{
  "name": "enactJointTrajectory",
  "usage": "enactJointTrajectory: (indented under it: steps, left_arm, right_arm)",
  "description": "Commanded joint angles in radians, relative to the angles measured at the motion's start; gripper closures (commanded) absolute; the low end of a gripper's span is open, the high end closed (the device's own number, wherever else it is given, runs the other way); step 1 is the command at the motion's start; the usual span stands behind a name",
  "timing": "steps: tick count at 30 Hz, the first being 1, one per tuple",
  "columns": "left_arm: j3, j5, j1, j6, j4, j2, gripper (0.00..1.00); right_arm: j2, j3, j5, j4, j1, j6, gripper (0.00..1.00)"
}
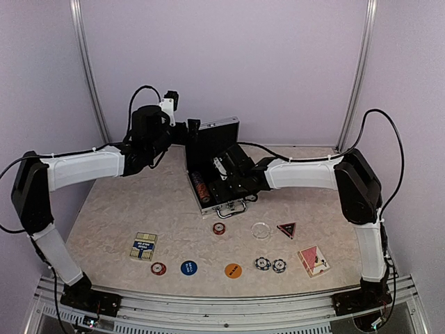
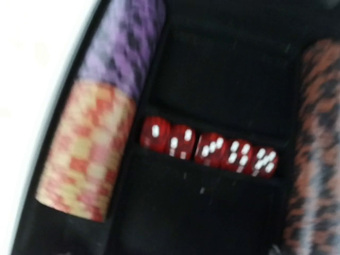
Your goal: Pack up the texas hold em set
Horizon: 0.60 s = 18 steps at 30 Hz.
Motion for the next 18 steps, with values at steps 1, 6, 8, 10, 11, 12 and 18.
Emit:
enactJointTrajectory:
  steps: [1, 6, 8, 10, 11, 12, 18]
  left_arm:
    - [-0.056, 0.034, -0.032, -0.067, 0.02, -0.113, 0.01]
    - [-0.19, 0.005, -0.067, -0.113, -0.009, -0.261, 0.01]
    - [-0.243, -0.016, -0.083, -0.123, -0.039, -0.335, 0.01]
    - [-0.29, -0.039, -0.102, -0.122, -0.087, -0.395, 0.01]
    - [-0.306, -0.052, -0.112, -0.122, -0.109, -0.434, 0.01]
    - [-0.318, -0.063, -0.123, -0.12, -0.134, -0.463, 0.01]
    - [-0.343, -0.124, -0.18, -0.16, -0.299, -0.596, 0.01]
  right_arm:
    - [-0.091, 0.049, 0.016, -0.023, 0.012, -0.01, 0.2]
    - [-0.162, 0.009, 0.001, -0.039, 0.019, -0.012, 0.19]
    - [-0.194, -0.015, -0.007, -0.052, 0.026, -0.023, 0.18]
    - [-0.225, -0.038, -0.014, -0.066, 0.036, -0.038, 0.17]
    - [-0.239, -0.051, -0.018, -0.074, 0.043, -0.044, 0.17]
    - [-0.254, -0.064, -0.024, -0.086, 0.05, -0.05, 0.17]
    - [-0.341, -0.142, -0.065, -0.167, 0.096, -0.055, 0.16]
